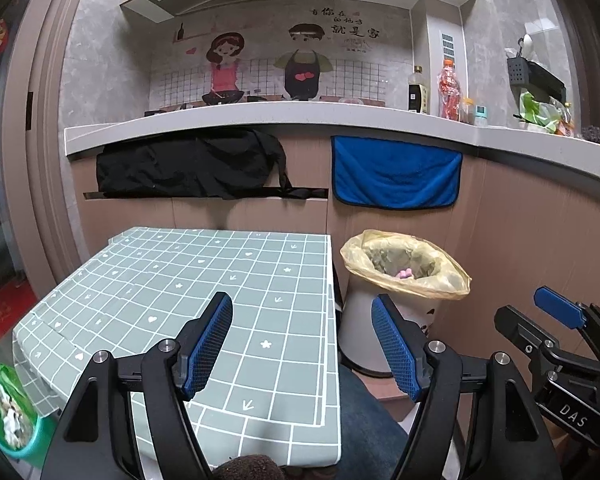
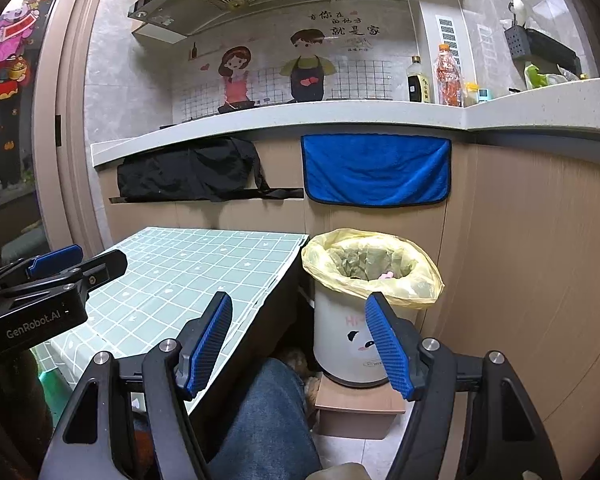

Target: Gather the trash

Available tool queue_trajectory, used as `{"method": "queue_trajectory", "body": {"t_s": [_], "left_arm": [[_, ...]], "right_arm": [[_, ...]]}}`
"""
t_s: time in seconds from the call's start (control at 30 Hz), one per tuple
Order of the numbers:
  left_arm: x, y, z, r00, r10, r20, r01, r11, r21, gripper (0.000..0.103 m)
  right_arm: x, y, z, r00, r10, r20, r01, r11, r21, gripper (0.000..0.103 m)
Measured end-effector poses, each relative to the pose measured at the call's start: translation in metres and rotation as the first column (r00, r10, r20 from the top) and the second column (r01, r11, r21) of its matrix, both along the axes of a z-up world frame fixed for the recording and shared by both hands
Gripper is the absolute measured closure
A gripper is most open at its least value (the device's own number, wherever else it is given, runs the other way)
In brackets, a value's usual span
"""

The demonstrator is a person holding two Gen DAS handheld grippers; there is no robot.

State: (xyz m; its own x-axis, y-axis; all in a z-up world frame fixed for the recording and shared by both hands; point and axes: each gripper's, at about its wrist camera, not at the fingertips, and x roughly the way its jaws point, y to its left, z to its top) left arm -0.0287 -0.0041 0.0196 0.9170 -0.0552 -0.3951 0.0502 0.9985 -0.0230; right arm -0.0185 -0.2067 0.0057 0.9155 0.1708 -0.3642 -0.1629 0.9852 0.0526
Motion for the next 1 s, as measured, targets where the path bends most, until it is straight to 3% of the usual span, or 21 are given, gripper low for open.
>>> {"method": "queue_trajectory", "body": {"t_s": [1.0], "left_arm": [[-0.008, -0.011, 0.002, 0.999, -0.037, 0.007, 0.036, 0.999, 0.024, 0.031]], "right_arm": [[-0.006, -0.003, -0.001, 1.000, -0.003, -0.001, 0.003, 1.000, 0.009, 0.037]]}}
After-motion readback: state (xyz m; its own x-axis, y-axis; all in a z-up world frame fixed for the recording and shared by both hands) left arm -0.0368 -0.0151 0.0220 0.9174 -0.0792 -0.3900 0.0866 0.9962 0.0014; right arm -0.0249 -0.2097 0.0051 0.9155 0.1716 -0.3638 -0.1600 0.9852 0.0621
